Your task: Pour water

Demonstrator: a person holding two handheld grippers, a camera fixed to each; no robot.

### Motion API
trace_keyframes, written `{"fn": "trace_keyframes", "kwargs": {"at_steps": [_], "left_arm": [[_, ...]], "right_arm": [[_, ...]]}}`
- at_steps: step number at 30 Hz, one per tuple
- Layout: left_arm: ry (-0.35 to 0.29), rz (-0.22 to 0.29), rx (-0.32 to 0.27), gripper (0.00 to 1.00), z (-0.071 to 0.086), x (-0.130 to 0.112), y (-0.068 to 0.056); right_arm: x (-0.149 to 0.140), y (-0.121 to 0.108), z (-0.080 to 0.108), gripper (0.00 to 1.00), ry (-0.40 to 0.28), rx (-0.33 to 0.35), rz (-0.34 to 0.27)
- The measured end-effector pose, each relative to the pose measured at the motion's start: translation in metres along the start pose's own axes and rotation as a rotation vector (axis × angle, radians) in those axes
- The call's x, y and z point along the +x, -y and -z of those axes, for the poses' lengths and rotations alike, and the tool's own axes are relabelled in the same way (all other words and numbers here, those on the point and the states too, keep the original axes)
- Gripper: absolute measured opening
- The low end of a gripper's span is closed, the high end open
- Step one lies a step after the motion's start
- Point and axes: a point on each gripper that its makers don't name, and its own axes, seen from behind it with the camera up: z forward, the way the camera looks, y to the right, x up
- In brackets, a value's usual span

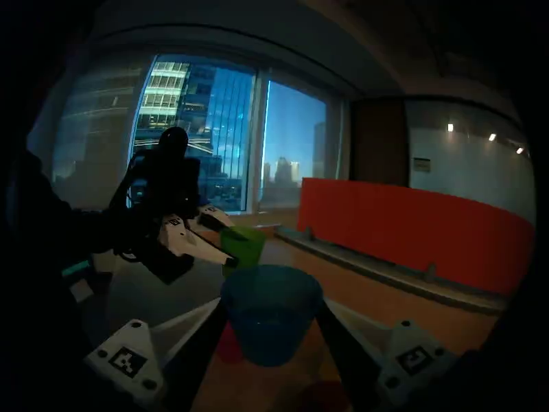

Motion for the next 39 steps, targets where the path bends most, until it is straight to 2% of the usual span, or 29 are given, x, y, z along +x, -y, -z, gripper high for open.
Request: {"fn": "trace_keyframes", "kwargs": {"at_steps": [9, 15, 26, 39], "left_arm": [[-0.058, 0.015, -0.014, 0.83, 0.001, 0.014, -0.009], [-0.109, 0.006, -0.016, 0.83, 0.004, 0.026, -0.014], [-0.213, -0.018, -0.058, 0.83, 0.015, 0.052, -0.035], [-0.231, -0.035, -0.078, 0.83, 0.019, 0.049, -0.049]], "right_arm": [[0.007, -0.002, 0.002, 0.89, -0.018, -0.004, -0.017], [0.011, -0.005, 0.005, 0.9, -0.019, -0.01, -0.011], [0.019, -0.009, 0.009, 0.9, -0.021, -0.016, -0.004], [0.024, -0.012, 0.008, 0.89, -0.018, -0.021, 0.002]]}}
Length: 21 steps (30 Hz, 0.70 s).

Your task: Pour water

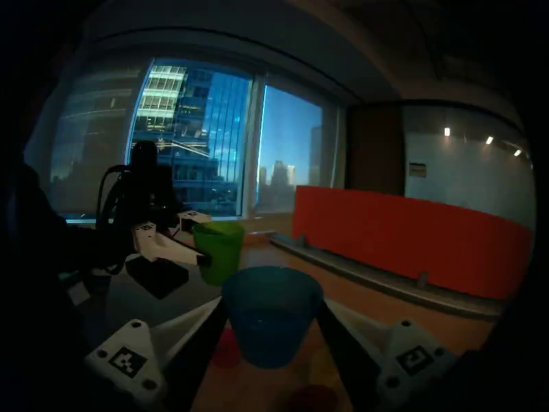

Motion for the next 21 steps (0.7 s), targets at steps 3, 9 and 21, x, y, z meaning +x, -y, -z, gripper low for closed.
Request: {"fn": "trace_keyframes", "kwargs": {"at_steps": [3, 9, 21], "left_arm": [[-0.001, -0.001, -0.008, 0.83, 0.0, -0.002, -0.003], [0.001, -0.001, -0.023, 0.83, -0.001, -0.006, -0.009], [0.018, -0.023, -0.036, 0.83, -0.005, -0.016, -0.021]], "right_arm": [[0.001, -0.003, 0.0, 0.89, 0.0, -0.004, 0.001], [0.01, -0.008, 0.001, 0.9, -0.009, -0.011, 0.019], [0.034, -0.016, -0.002, 0.89, -0.018, -0.025, 0.198]]}}
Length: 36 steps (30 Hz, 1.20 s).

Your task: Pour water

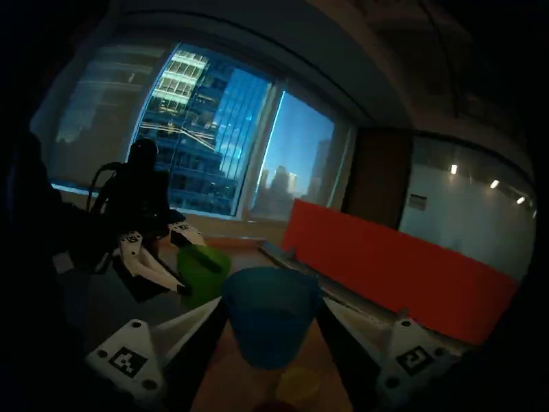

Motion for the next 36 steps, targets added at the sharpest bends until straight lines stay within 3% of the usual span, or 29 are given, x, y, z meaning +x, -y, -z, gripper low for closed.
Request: {"fn": "trace_keyframes", "kwargs": {"at_steps": [24, 36], "left_arm": [[0.0, 0.023, -0.033, 0.83, -0.003, -0.002, -0.02], [-0.007, 0.036, -0.036, 0.83, -0.005, -0.002, -0.018]], "right_arm": [[0.058, -0.013, -0.021, 0.9, 0.014, 0.024, 0.266], [0.071, -0.017, -0.036, 0.9, 0.023, 0.025, 0.418]]}}
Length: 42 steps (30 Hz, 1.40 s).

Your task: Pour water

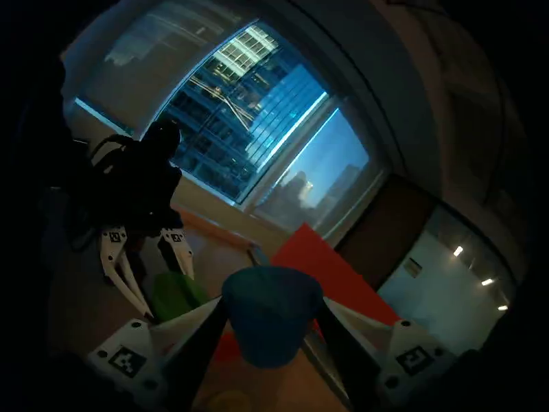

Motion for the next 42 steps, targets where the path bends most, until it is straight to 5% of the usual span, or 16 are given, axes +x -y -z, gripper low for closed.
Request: {"fn": "trace_keyframes", "kwargs": {"at_steps": [42], "left_arm": [[0.003, -0.024, -0.024, 0.83, -0.008, 0.003, -0.006]], "right_arm": [[0.001, -0.039, -0.037, 0.9, 0.066, -0.029, 0.451]]}}
